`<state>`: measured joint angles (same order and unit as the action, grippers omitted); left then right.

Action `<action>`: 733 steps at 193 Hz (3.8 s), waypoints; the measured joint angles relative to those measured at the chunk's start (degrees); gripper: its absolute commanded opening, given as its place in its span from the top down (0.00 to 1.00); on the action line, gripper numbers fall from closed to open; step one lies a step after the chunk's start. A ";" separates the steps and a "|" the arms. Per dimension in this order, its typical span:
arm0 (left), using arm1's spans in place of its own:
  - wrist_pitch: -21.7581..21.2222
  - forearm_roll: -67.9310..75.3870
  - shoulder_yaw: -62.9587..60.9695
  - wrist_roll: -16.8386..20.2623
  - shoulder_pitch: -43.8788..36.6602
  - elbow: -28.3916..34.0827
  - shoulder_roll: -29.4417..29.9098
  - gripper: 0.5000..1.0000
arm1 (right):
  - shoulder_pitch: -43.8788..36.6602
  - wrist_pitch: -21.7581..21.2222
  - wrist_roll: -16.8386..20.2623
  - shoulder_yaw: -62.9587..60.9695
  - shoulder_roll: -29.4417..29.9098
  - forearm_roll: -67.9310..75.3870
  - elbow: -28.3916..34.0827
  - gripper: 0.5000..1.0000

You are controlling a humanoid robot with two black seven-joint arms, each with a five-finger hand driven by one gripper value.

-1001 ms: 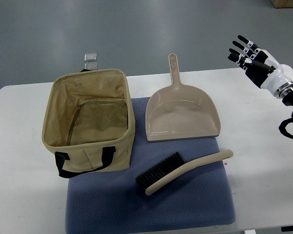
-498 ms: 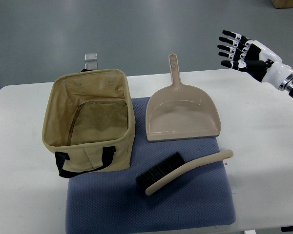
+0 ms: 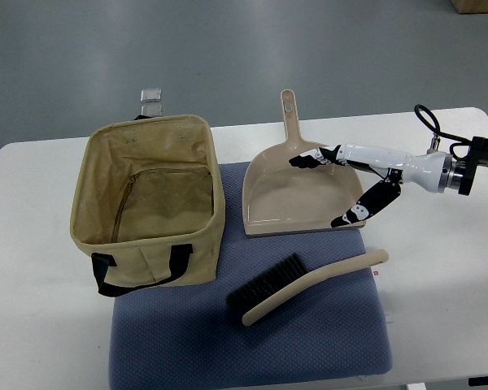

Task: Put pink broom in yellow bag with right hand
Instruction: 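Reach the right hand down to the beige brush handle, then close the right hand fingers around the brush handle, then lift the brush with the right hand up over the dustpan, then lower the brush handle-first into the beige fabric bag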

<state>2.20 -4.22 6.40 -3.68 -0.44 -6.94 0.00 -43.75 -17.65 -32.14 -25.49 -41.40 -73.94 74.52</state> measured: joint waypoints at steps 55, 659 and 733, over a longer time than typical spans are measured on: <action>0.00 0.00 0.01 0.00 0.00 0.00 0.00 0.00 | -4.01 6.19 1.52 11.99 -1.42 -12.02 4.49 0.25; 0.00 0.00 0.00 -0.01 0.00 0.00 0.00 0.00 | -45.38 14.62 12.05 19.08 17.28 -15.18 -12.34 1.00; 0.00 0.00 0.01 0.00 0.00 0.00 0.00 0.00 | -43.25 14.74 14.25 19.36 28.07 -18.84 -15.37 0.48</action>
<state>2.20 -4.22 6.41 -3.68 -0.44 -6.94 0.00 -86.99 -2.91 -17.89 -6.14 -13.33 -92.78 59.16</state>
